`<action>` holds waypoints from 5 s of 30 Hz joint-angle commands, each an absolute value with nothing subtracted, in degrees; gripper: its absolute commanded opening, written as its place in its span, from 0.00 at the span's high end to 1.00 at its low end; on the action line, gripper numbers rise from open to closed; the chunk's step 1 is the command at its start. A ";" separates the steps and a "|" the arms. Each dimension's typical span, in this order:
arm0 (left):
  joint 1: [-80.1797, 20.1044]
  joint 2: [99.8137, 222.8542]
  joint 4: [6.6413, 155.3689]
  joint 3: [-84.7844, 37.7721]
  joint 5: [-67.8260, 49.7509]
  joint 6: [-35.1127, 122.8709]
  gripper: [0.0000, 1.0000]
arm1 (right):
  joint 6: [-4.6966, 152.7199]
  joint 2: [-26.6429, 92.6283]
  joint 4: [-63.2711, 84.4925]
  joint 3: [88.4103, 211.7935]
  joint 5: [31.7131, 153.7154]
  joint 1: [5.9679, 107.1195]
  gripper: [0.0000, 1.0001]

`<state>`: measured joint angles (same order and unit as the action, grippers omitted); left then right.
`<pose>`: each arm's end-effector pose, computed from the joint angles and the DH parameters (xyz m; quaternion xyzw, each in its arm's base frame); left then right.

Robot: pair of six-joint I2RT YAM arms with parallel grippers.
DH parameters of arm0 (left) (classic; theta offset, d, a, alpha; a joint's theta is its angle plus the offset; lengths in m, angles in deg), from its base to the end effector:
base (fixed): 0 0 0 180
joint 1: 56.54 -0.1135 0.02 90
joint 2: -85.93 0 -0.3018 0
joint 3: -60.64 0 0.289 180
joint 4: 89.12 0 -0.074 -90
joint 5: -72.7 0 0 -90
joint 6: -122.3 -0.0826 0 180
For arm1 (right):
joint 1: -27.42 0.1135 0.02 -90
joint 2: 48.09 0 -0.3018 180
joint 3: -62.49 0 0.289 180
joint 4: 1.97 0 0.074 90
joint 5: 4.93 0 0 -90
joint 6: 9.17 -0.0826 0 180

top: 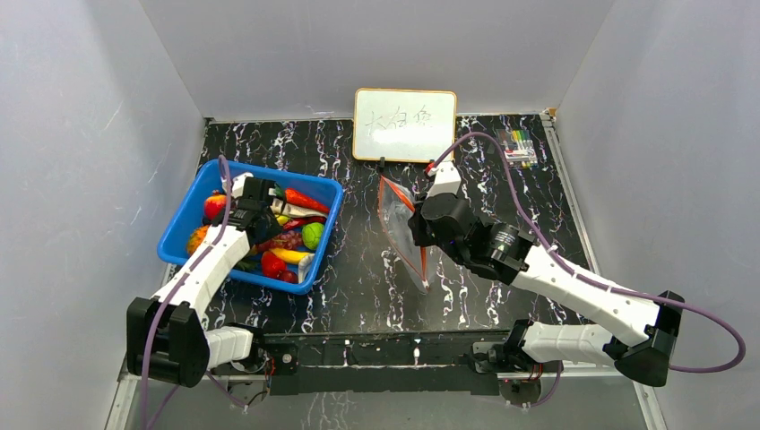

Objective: Place the food in the zip-top bag and seal the zipper
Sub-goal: Pick up the fake fruit from the bin, then place the fake fruit in the zipper food storage bag.

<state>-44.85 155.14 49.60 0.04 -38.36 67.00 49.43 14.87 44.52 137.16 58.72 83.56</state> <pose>0.2958 -0.0309 0.2368 -0.2456 0.8925 0.0250 0.3775 0.1906 0.2182 0.3565 -0.0817 0.8654 0.1663 0.4656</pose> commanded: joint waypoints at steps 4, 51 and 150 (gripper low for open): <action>-45.82 156.42 48.77 -0.71 -38.37 66.88 0.79 | 50.24 13.93 41.05 137.21 58.67 83.46 1.00; -45.86 139.73 48.97 -31.10 13.64 73.76 1.00 | 34.99 26.48 35.48 144.67 58.74 83.44 1.00; -45.81 140.00 45.18 -16.81 12.86 64.90 0.29 | 31.59 28.27 20.29 142.47 74.21 83.49 1.00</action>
<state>-45.55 138.75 44.09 -19.39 11.78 64.46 29.98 28.44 20.67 139.87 75.93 83.56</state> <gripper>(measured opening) 0.707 0.009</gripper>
